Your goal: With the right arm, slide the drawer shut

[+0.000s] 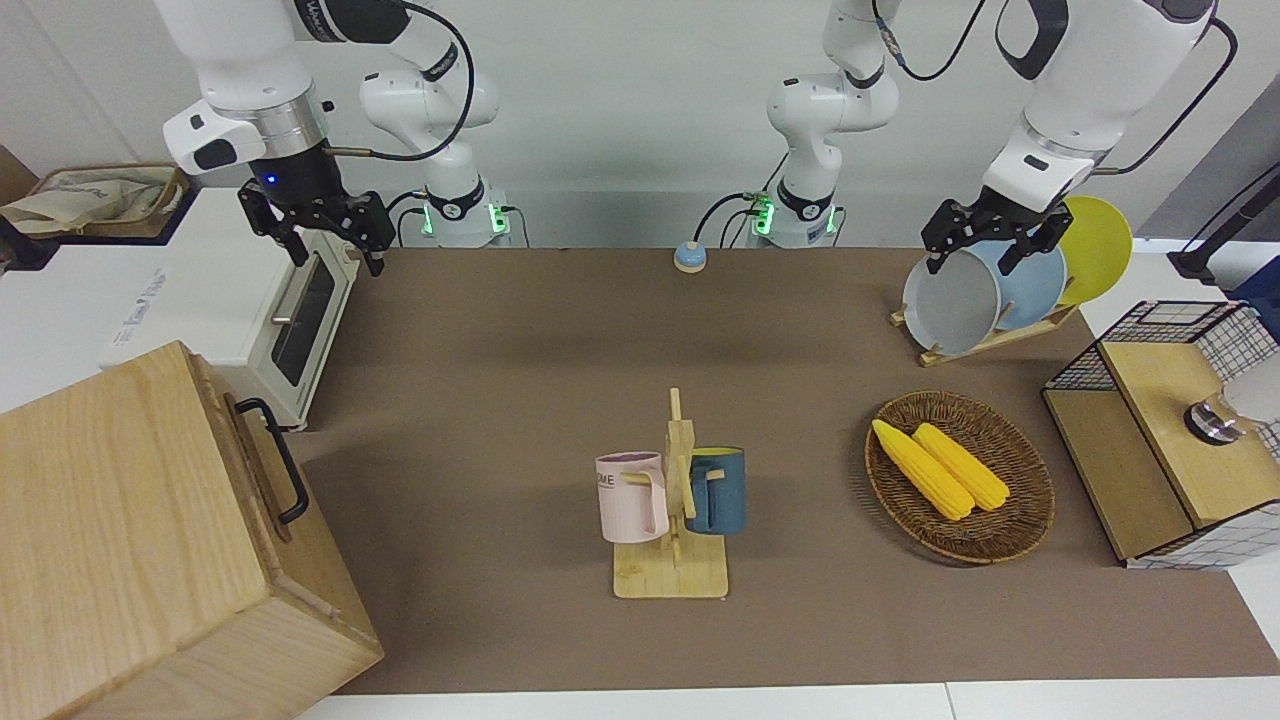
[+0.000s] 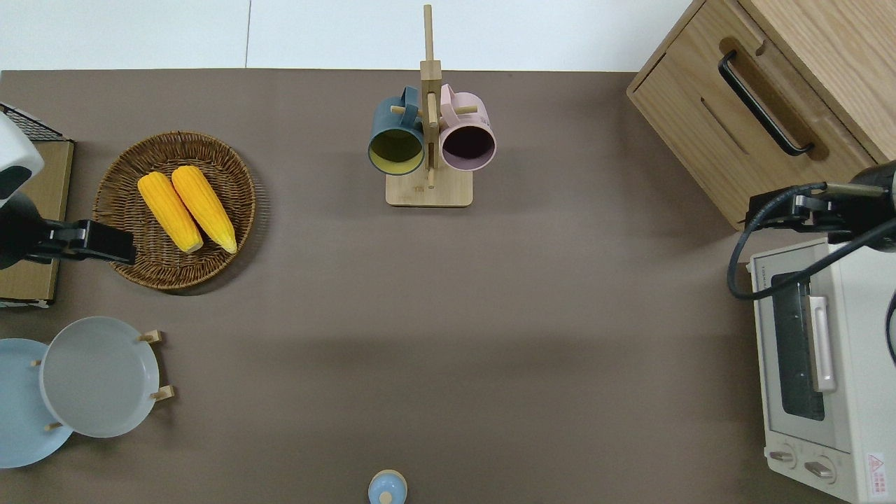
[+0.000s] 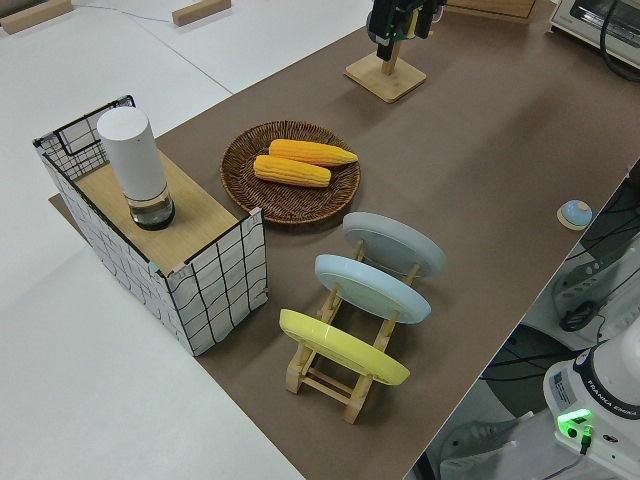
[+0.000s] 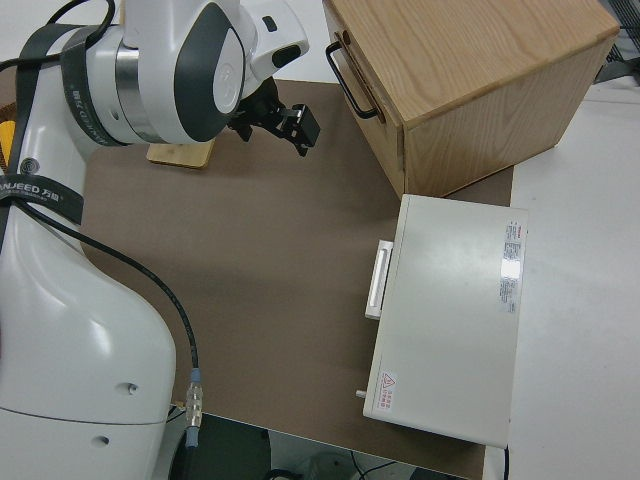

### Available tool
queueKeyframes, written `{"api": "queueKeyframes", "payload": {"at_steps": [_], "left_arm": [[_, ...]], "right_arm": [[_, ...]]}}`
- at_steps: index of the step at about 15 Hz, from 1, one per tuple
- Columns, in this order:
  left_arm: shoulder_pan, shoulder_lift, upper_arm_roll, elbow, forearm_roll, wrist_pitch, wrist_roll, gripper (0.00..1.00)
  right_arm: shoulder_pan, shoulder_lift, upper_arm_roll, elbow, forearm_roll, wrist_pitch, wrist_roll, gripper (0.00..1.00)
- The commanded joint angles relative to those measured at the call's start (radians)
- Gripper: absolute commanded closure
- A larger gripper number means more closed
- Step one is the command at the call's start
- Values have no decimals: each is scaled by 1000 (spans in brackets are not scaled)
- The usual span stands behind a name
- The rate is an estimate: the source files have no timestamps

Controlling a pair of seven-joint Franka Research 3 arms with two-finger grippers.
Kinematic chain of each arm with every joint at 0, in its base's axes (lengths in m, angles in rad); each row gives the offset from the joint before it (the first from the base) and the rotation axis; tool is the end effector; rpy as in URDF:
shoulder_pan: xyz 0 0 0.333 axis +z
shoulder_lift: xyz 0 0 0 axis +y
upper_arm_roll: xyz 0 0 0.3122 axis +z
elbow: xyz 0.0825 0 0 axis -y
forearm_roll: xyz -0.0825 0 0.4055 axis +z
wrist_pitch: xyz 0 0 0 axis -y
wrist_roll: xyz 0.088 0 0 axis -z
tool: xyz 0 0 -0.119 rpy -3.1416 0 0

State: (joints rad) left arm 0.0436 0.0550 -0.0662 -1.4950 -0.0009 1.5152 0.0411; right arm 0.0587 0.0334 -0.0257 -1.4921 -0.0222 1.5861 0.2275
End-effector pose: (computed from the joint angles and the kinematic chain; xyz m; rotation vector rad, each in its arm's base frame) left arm 0.5869 -0.0123 0.6092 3.1347 -0.0999 -0.0543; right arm 0.5890 0.0171 0.6296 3.1102 -0.3039 0.0986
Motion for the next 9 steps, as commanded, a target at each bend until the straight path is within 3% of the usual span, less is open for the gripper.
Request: {"api": "queueKeyframes", "payload": {"at_steps": [1, 5, 9], "left_arm": [[-7, -4, 0, 10, 18, -18, -10, 7], [-7, -4, 0, 10, 18, -18, -10, 7], [-7, -4, 0, 10, 18, -18, -10, 7]], "right_arm": [[-16, 60, 9, 79, 16, -49, -46, 15], [-43, 95, 19, 90, 42, -58, -193, 15], [-27, 129, 32, 124, 57, -61, -198, 15]]}}
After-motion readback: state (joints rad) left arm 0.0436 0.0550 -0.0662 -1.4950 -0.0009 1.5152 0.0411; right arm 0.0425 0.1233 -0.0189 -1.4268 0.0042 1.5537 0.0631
